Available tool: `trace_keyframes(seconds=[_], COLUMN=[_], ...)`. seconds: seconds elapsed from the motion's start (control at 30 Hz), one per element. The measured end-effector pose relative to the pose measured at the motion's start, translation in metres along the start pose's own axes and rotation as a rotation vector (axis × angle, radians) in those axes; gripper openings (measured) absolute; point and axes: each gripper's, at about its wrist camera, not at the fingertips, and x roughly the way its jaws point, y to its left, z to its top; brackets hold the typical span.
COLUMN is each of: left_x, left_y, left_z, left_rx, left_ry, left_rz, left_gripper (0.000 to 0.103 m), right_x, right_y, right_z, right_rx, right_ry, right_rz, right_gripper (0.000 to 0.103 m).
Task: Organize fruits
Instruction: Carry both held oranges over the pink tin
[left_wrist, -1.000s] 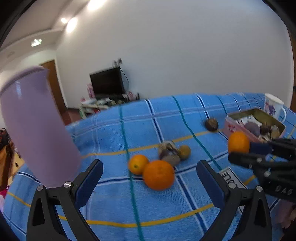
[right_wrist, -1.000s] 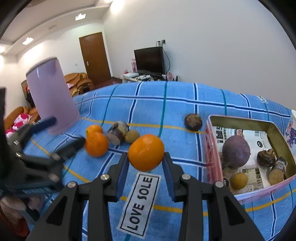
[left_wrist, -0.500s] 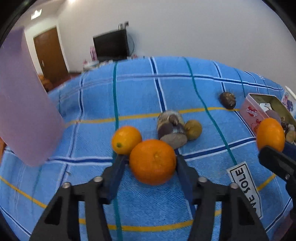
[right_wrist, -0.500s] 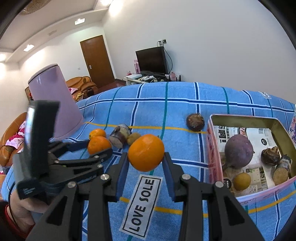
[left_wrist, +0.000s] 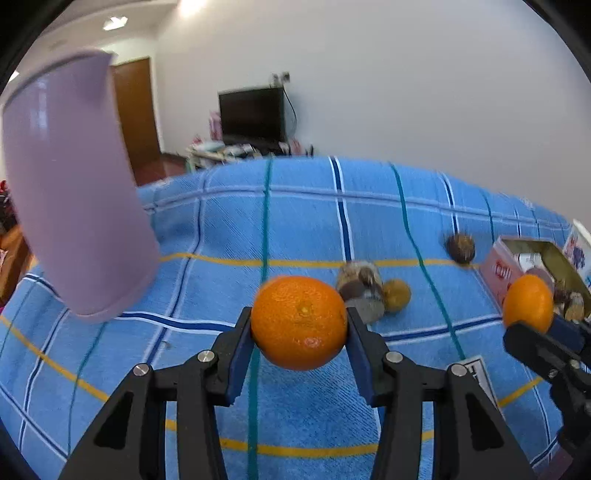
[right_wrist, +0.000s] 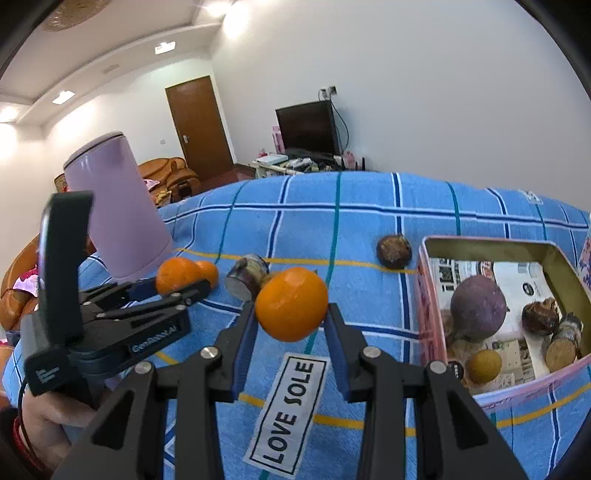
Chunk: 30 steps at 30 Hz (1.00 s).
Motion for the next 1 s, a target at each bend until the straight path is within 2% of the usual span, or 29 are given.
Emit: trace_keyframes(seconds=[0.1, 0.3, 0.43, 1.0], left_x=[-0.016, -0.031, -0.033, -0.04], left_y=[-0.001, -0.002, 0.001, -0.004], left_z=[-0.002, -0.002, -0.003, -0.007], left_rx=[0.003, 0.013, -0.002, -0.022], left_ry=[-0.073, -0.153, -0.167, -0.172], left_rz=[0.052, 0.125, 0.136, 0.145], left_gripper=[0.049, 0.049, 0.049, 0.049], right_x=[-0.006, -0.023, -0.025, -0.022], right_y=[0.007, 0.024, 0.028, 0.029], right_z=[0.0, -0.002, -0.002, -0.005], right_rx=[-0.031, -0.119, -0.147, -0.163], right_ry=[-0.041, -0.151, -0.18, -0.165], right_rz=[-0.007, -0.08, -0.112, -0.106], right_gripper=[0.04, 0.04, 0.04, 0.04])
